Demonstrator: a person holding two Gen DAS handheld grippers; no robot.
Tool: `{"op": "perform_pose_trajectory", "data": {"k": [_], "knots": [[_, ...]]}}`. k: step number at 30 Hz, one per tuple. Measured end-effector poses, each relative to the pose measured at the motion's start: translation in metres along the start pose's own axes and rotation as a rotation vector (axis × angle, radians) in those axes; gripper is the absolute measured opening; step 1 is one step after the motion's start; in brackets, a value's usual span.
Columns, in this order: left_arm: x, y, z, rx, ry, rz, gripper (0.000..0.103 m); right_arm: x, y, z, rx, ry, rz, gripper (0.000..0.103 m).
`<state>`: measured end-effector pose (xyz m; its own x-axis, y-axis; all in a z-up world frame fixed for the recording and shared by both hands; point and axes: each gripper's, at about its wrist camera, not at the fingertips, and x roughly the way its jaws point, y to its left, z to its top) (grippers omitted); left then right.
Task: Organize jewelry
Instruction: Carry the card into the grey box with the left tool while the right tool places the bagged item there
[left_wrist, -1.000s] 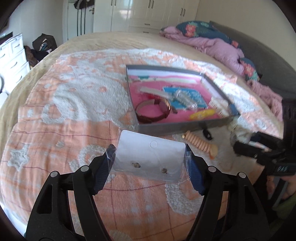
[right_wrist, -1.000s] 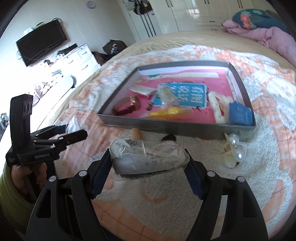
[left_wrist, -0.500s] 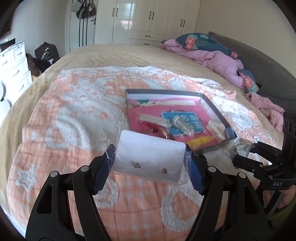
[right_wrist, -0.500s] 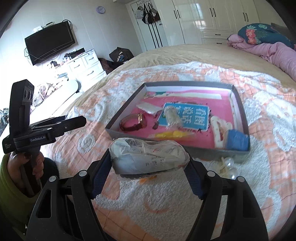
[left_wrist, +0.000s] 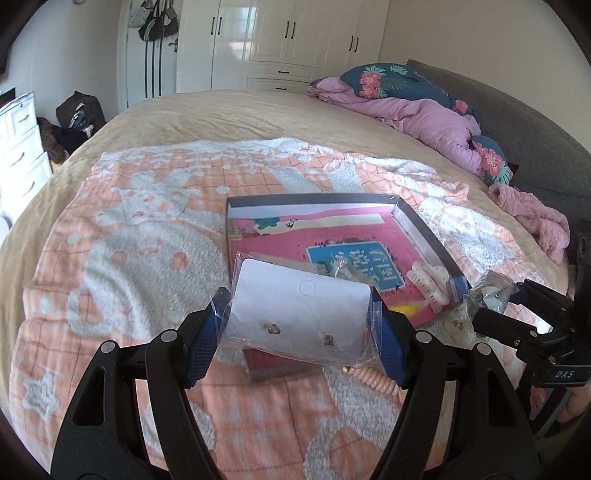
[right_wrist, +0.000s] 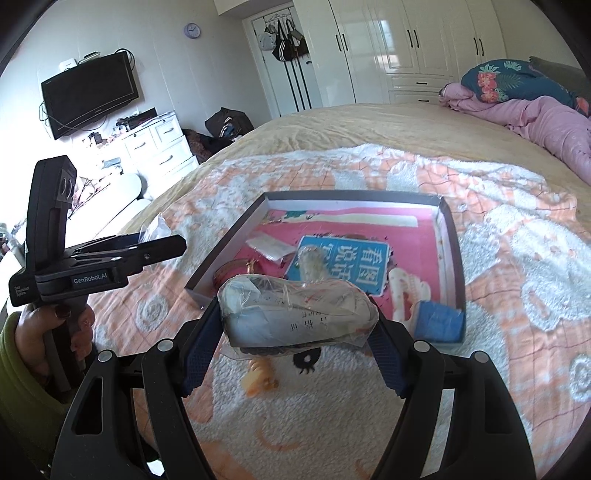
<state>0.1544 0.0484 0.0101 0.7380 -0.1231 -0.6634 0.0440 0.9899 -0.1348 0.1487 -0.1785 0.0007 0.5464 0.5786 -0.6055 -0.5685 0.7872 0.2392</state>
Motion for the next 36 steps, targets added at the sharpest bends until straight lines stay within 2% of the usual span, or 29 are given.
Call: {"op": "perform_pose_trajectory", "data": {"k": [17, 36], "knots": [[0.045, -0.006, 0.018, 0.001, 0.033, -0.029, 0.065, 0.012, -0.028, 0.033, -0.001, -0.036, -0.083, 0.073], [0.081, 0.019, 0.008, -0.051, 0.094, -0.029, 0.065, 0.078, -0.027, 0.018, -0.057, 0.119, -0.123, 0.073]]}}
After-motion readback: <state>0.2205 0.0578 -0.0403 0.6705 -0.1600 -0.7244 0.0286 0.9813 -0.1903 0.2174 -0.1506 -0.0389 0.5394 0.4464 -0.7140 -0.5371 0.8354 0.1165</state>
